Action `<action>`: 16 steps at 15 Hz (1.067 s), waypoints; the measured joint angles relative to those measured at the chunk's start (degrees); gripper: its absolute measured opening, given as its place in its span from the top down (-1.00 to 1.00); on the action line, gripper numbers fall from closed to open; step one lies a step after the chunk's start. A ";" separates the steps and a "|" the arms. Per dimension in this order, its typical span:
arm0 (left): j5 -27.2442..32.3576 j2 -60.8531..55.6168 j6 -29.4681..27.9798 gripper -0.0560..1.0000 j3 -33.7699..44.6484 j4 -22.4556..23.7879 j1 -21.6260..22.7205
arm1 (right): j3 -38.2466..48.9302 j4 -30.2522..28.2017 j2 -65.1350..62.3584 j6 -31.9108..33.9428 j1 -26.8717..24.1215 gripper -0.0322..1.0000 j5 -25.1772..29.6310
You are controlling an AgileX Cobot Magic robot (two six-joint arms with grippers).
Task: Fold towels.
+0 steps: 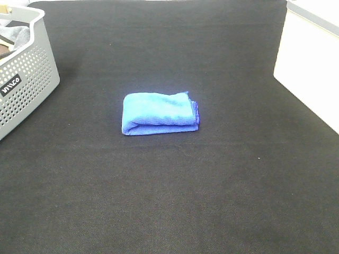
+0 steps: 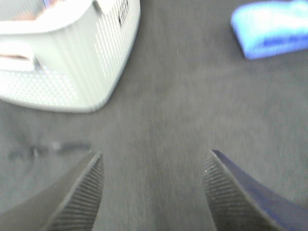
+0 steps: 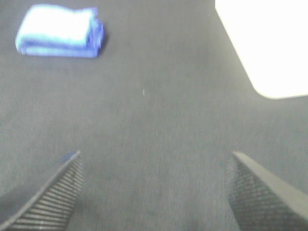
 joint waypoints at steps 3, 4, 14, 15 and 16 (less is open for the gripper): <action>0.11 -3.21 0.00 -0.22 0.00 0.00 0.00 | 0.06 0.06 -2.29 0.00 0.00 -0.55 0.00; 0.11 -3.27 0.00 -0.22 0.00 0.00 0.00 | 0.17 0.06 -2.86 0.00 0.00 -0.55 0.00; 0.06 -3.27 0.00 -0.22 0.00 0.00 0.00 | 0.23 0.29 -3.32 0.00 0.00 -0.55 0.00; 0.06 -3.27 0.00 -0.22 0.00 0.00 0.00 | 0.23 0.34 -3.32 0.00 0.00 -0.55 0.00; 0.06 -3.27 0.00 -0.22 0.00 0.00 0.00 | 0.23 0.46 -3.32 0.00 0.00 -0.55 0.00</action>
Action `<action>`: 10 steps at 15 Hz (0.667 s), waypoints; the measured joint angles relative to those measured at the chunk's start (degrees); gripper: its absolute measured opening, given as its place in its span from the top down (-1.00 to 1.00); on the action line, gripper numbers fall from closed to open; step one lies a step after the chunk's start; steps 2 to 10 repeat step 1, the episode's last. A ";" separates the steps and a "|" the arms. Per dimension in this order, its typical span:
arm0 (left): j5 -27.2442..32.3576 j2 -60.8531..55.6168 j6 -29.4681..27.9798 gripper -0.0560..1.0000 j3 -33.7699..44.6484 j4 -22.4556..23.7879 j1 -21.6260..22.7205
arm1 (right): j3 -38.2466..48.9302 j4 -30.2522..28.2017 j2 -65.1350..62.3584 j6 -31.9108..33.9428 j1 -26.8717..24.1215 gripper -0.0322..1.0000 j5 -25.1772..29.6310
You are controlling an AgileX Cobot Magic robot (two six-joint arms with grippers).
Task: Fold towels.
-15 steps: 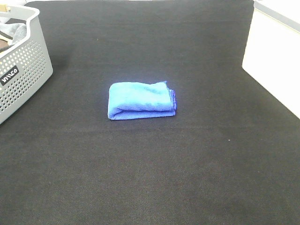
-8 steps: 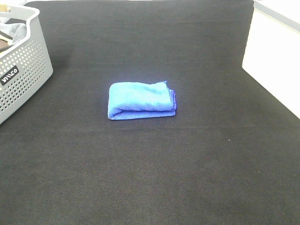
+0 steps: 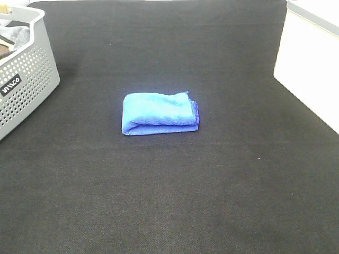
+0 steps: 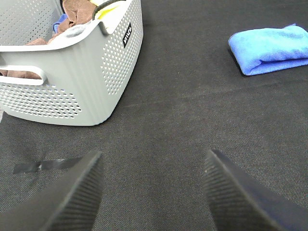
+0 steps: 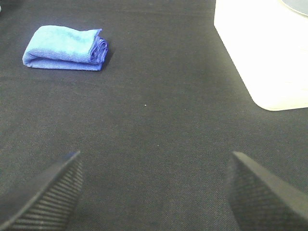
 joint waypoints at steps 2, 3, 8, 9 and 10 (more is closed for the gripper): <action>0.00 0.00 0.00 -0.22 0.00 0.00 0.00 | 0.00 0.06 0.00 0.00 0.00 -0.55 0.00; 0.00 0.00 0.00 -0.22 0.00 0.00 0.00 | 0.00 0.06 0.00 0.00 0.00 -0.55 0.00; 0.00 0.00 0.00 -0.22 0.00 0.00 0.00 | 0.00 0.06 0.00 0.00 0.00 -0.55 0.00; 0.00 0.00 0.00 -0.22 0.00 0.00 0.00 | 0.00 0.06 0.00 0.00 0.00 -0.55 0.00; 0.00 0.00 0.00 -0.22 0.00 0.00 0.00 | 0.00 0.06 0.00 0.00 0.00 -0.55 0.00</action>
